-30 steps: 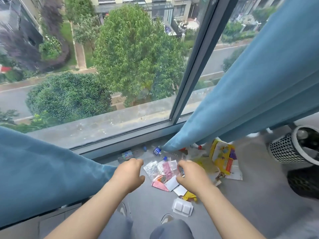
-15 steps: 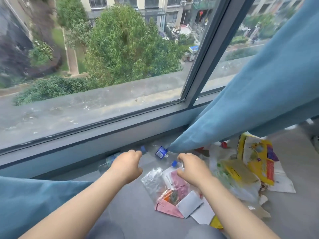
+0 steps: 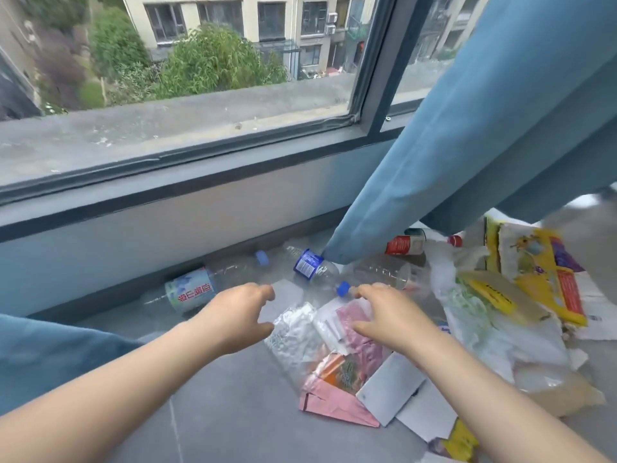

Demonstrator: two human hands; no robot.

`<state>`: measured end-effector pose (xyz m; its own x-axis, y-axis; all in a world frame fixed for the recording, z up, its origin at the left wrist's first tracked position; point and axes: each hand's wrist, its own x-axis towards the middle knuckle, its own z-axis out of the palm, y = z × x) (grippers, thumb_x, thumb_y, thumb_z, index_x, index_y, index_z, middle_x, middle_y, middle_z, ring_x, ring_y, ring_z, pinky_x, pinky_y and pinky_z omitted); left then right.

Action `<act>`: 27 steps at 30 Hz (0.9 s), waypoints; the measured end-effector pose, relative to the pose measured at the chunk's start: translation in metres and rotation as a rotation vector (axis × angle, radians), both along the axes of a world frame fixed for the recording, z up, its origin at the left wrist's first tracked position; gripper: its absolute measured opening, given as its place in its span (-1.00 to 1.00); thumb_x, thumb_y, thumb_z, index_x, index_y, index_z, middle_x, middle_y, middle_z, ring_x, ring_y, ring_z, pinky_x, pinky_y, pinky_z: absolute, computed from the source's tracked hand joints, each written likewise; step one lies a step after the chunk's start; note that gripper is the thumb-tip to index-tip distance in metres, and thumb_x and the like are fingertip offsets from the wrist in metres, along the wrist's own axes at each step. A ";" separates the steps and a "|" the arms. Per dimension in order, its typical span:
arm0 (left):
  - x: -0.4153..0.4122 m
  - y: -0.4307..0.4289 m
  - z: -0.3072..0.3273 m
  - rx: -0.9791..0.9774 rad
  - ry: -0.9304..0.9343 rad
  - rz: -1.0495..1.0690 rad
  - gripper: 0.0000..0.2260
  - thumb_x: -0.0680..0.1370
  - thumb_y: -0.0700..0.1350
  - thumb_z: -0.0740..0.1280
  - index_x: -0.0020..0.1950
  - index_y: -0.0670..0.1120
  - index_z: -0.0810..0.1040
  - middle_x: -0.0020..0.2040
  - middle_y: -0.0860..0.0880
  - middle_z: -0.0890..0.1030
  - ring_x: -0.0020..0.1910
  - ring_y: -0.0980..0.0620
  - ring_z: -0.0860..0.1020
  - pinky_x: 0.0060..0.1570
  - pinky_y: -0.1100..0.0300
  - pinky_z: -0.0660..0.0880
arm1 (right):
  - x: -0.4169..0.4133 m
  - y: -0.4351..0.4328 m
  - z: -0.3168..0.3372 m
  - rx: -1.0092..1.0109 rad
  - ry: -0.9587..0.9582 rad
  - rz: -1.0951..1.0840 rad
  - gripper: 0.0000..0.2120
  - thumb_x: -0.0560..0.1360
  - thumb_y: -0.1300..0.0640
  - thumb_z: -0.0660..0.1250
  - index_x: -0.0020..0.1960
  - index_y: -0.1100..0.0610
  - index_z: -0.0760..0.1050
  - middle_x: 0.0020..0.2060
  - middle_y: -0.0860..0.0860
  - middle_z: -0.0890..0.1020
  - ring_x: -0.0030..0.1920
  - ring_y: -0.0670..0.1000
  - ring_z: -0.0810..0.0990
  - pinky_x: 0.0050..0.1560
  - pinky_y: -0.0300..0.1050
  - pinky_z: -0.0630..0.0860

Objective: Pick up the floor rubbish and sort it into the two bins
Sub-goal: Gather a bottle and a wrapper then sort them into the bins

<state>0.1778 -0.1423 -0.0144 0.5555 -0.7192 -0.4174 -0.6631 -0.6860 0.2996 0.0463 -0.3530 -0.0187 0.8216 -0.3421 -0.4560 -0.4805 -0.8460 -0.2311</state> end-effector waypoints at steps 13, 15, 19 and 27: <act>-0.035 0.025 -0.026 -0.032 0.043 0.031 -0.61 0.51 0.04 0.30 0.33 0.05 0.40 0.24 0.10 0.51 0.18 0.10 0.51 0.06 0.29 0.42 | -0.055 -0.007 -0.038 0.018 -0.070 -0.246 -0.05 0.36 -0.08 0.47 0.54 0.02 -0.03 0.52 0.12 0.06 0.43 0.20 0.27 0.36 0.04 0.36; -0.035 0.027 -0.027 -0.030 0.039 0.032 -0.61 0.52 0.05 0.30 0.33 0.06 0.39 0.24 0.11 0.51 0.18 0.11 0.50 0.07 0.29 0.41 | -0.056 -0.005 -0.041 0.046 -0.050 -0.268 0.02 0.33 -0.10 0.49 0.56 0.00 -0.10 0.50 0.12 0.12 0.41 0.19 0.31 0.34 0.05 0.39; -0.034 0.028 -0.029 -0.030 0.041 0.038 -0.62 0.51 0.04 0.30 0.32 0.05 0.40 0.24 0.09 0.51 0.18 0.09 0.51 0.09 0.26 0.44 | -0.056 0.009 -0.048 0.077 -0.050 -0.234 0.01 0.35 -0.10 0.49 0.56 0.02 -0.09 0.47 0.10 0.21 0.43 0.15 0.28 0.38 0.00 0.31; -0.027 0.034 -0.031 -0.016 0.037 0.043 -0.63 0.53 0.06 0.30 0.31 0.05 0.39 0.22 0.10 0.51 0.17 0.10 0.51 0.05 0.28 0.41 | -0.044 0.026 -0.061 -0.009 -0.131 -0.270 0.02 0.33 -0.25 0.44 0.56 0.04 -0.05 0.46 0.08 0.23 0.45 0.14 0.22 0.40 -0.01 0.22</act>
